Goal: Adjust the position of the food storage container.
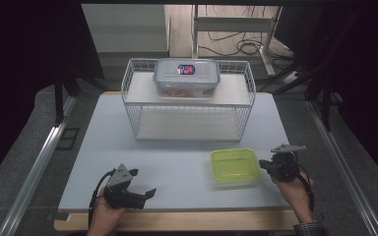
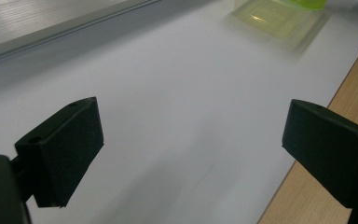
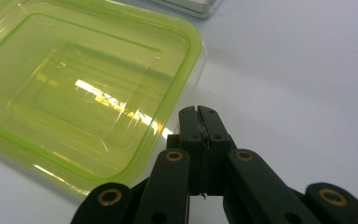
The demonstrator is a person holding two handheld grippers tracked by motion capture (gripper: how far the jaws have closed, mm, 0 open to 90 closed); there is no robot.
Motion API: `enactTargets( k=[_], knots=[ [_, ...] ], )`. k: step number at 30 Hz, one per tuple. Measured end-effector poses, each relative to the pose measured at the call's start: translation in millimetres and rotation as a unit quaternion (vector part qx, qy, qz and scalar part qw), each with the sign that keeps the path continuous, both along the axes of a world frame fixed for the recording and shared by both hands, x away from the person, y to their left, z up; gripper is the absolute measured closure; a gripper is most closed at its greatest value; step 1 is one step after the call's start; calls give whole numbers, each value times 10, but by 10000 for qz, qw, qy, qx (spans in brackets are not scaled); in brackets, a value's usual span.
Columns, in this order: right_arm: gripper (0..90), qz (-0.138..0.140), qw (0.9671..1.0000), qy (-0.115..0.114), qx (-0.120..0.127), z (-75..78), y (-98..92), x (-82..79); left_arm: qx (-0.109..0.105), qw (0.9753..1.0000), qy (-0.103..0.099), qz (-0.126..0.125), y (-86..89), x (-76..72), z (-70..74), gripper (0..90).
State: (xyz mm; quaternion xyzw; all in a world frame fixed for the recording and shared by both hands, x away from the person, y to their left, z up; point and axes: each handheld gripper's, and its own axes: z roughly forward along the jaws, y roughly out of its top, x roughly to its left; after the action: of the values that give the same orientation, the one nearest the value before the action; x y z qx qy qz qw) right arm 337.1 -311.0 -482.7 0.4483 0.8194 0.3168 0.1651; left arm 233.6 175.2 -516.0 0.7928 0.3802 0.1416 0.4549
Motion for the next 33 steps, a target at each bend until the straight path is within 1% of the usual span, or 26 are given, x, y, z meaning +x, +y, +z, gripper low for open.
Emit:
enactTargets(
  k=[5,9,11,16,22,25,33],
  knots=[
    [890,161,9999,19,46,-9,132,-22,9,10000,20,-5,-7,2,-6,52],
    [889,301,9995,5,40,-8,230,-39,55,10000,65,-22,-15,10,-21,52],
    [890,366,9993,-37,49,-9,278,-46,68,9999,104,-30,-19,15,-30,52],
    [890,533,9985,-54,73,-22,421,-60,131,9997,222,-56,-23,34,-63,49],
    [890,675,9977,-93,73,-38,588,-74,305,9989,333,-97,-42,50,-100,43],
    [890,742,9971,-103,103,-49,662,-85,390,9986,346,-123,-50,52,-109,43],
    [890,953,9953,-73,149,-67,823,-123,443,9983,337,-152,-62,50,-114,45]
  ],
)
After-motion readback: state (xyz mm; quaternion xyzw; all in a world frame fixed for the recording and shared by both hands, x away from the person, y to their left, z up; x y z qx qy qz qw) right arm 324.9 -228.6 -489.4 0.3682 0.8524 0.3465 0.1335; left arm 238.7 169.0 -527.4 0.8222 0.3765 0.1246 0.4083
